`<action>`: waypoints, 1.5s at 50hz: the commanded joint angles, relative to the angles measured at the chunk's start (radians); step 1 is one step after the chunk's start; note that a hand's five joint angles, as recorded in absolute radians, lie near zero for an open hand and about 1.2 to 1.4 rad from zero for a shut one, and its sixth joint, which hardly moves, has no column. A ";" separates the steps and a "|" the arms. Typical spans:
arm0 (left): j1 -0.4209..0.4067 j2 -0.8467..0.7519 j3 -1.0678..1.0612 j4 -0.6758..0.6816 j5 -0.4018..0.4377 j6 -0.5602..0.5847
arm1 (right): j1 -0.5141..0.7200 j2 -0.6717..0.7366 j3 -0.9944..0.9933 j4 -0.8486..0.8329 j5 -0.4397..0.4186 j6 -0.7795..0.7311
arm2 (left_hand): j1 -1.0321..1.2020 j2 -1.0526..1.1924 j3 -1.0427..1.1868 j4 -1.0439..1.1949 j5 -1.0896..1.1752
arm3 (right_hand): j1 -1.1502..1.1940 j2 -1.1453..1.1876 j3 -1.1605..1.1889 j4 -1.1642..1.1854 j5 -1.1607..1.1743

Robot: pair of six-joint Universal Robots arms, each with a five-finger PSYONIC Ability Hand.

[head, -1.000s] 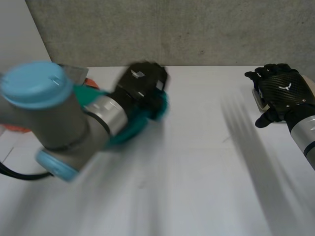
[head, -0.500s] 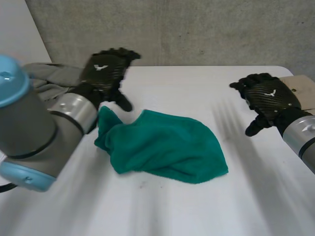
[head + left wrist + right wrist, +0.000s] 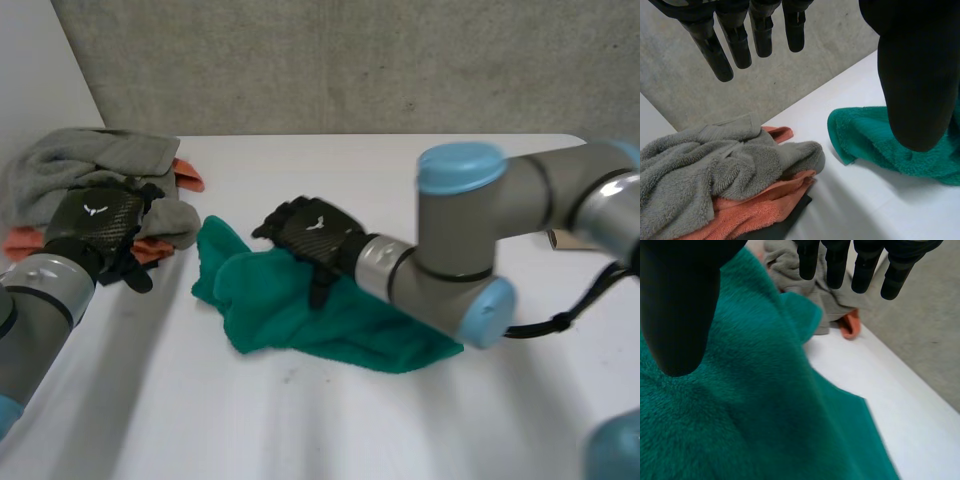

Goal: Fold the laundry.

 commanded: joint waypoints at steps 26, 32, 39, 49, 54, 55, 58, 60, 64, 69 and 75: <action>-0.049 -0.410 0.204 0.136 0.305 0.041 | -0.043 -0.597 0.586 -0.067 0.089 -0.011 | -0.011 -0.021 -0.024 -0.017 -0.010 | 1.153 1.166 1.163 1.161 1.159; -0.124 -0.455 0.220 0.090 0.299 0.161 | -0.111 -0.709 0.690 -0.068 0.090 -0.012 | 0.465 0.455 0.452 0.459 0.466 | 1.153 1.166 1.163 1.161 1.159; -0.173 -0.386 0.206 0.070 0.259 0.186 | -0.193 -0.788 0.750 0.016 0.090 -0.098 | 1.158 1.147 1.144 1.151 1.158 | 1.153 1.166 1.163 1.161 1.159; -0.230 -0.251 0.243 -0.085 0.212 0.186 | -0.293 -0.757 0.766 0.202 0.144 -0.453 | 1.158 1.147 1.144 1.151 1.158 | 1.153 1.166 1.163 1.161 1.159; -0.246 -0.350 0.417 0.006 0.086 0.195 | -0.291 -0.551 0.573 0.049 0.236 -0.324 | 1.158 1.147 1.144 1.151 1.158 | 1.153 1.166 1.163 1.161 1.159; -0.250 -0.376 0.459 0.023 0.052 0.196 | -0.291 -0.527 0.540 0.023 0.251 -0.301 | 1.158 1.147 1.144 1.151 1.158 | 1.153 1.166 1.163 1.161 1.159; -0.259 -0.464 0.650 0.089 -0.099 0.202 | -0.293 -0.467 0.413 -0.113 0.309 -0.232 | 1.158 1.147 1.144 1.151 1.158 | 1.153 1.166 1.163 1.161 1.159; -0.264 -0.488 0.761 0.138 -0.164 0.204 | -0.291 -0.456 0.362 -0.209 0.334 -0.207 | 1.158 1.147 1.144 1.151 1.158 | 1.153 1.166 1.163 1.161 1.159; -0.270 -0.487 0.856 0.234 -0.173 0.199 | -0.282 -0.464 0.319 -0.508 0.380 -0.166 | 1.158 1.147 1.144 1.151 1.158 | 1.153 1.166 1.163 1.161 1.159; -0.298 -0.461 0.811 0.331 -0.175 0.190 | -0.247 -0.490 0.371 -0.722 0.388 -0.144 | 1.158 1.147 1.144 1.151 1.158 | 1.153 1.166 1.163 1.161 1.159; -0.334 -0.400 0.560 0.336 -0.172 0.199 | -0.208 -0.507 0.500 -0.616 0.379 -0.140 | 1.158 1.147 1.144 1.151 1.158 | 1.153 1.166 1.163 1.161 1.159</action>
